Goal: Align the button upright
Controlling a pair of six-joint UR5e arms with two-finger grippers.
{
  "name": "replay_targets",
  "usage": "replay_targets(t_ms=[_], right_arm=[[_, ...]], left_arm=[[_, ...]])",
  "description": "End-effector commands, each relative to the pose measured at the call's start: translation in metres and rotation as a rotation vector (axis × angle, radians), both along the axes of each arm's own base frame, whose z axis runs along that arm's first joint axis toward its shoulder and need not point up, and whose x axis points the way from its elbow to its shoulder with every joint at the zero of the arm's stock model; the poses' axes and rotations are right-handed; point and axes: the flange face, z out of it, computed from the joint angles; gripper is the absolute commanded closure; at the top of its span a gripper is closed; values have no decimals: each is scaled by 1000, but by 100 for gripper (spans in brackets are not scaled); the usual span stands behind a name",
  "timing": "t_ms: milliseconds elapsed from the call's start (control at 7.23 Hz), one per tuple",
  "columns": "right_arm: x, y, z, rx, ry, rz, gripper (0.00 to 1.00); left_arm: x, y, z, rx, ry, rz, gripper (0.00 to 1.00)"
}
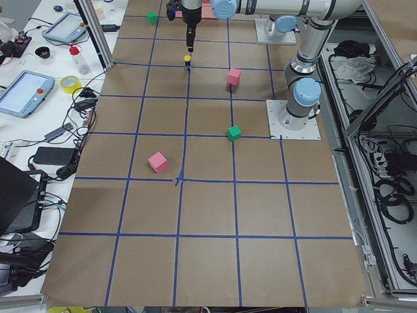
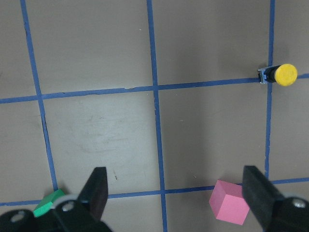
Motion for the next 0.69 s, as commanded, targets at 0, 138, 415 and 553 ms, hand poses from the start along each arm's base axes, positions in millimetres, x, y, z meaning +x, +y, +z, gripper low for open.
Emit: replay_targets(t_ms=[0, 138, 415, 553], right_arm=[[0, 0, 2, -4, -1, 0, 0], [0, 0, 2, -4, -1, 1, 0], [-1, 0, 3, -7, 1, -1, 0], [-2, -1, 6, -13, 2, -3, 0]], left_arm=[[0, 0, 0, 1, 0, 0, 0], [0, 0, 0, 1, -2, -1, 0], [1, 2, 3, -4, -3, 0, 0], [1, 2, 3, -4, 0, 0, 0]])
